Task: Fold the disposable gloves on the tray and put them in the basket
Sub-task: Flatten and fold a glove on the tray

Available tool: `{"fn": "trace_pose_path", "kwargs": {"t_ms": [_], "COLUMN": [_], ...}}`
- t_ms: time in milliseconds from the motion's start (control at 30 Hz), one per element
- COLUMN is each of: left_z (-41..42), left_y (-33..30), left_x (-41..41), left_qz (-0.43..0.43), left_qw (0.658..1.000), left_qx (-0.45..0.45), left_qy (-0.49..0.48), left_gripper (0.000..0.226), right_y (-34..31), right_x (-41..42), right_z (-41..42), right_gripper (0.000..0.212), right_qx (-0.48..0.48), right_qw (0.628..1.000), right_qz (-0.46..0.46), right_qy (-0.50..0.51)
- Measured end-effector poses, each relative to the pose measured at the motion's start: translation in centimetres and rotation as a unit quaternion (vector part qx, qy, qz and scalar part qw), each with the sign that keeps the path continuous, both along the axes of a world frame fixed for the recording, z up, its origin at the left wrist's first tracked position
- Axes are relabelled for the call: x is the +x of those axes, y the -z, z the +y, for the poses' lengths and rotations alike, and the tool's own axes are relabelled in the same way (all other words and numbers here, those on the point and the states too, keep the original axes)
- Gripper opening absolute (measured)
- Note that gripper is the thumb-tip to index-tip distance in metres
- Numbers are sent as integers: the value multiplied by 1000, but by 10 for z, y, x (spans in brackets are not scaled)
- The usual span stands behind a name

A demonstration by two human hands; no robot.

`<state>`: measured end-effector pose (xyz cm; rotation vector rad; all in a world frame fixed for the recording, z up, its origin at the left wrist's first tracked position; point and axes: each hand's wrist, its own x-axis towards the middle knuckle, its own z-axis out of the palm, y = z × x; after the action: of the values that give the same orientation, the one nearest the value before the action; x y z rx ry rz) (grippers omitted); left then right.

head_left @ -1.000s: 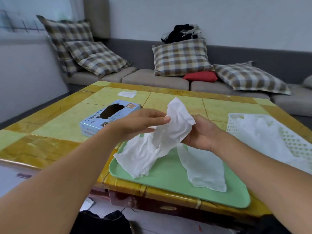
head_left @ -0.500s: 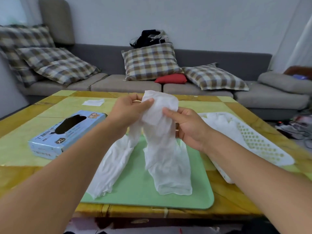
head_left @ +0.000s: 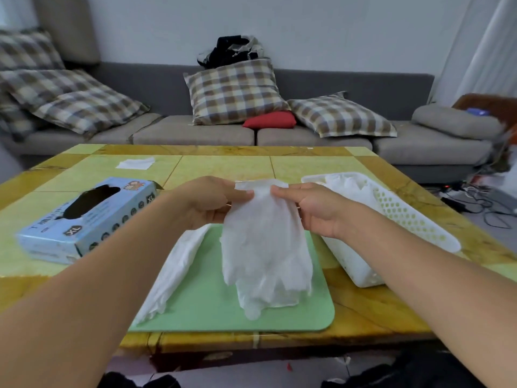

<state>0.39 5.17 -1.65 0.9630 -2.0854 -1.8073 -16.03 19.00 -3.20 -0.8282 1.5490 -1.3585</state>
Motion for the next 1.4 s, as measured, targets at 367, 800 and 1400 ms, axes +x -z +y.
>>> {"fn": "trace_pose_path", "kwargs": {"t_ms": [367,800,1400], "left_z": [2,1,16], "left_y": [-9,54,52], "left_x": [-4,7,8], "left_qz": [184,-109,-233], "left_qw": [926,889,822], "left_qx": [-328,-354,-330], "left_qy": [-34,269,401], "left_gripper": [8,8,22], "right_y": [-7,34,20], "right_x": [-13,-6,4], "right_z": [-3,9,27], "right_gripper": [9,4,37], "right_qx": [-182,92,199], "right_qw": [914,783,760], "right_qz": [357,558,492], "right_qy": [64,-258,-374]}}
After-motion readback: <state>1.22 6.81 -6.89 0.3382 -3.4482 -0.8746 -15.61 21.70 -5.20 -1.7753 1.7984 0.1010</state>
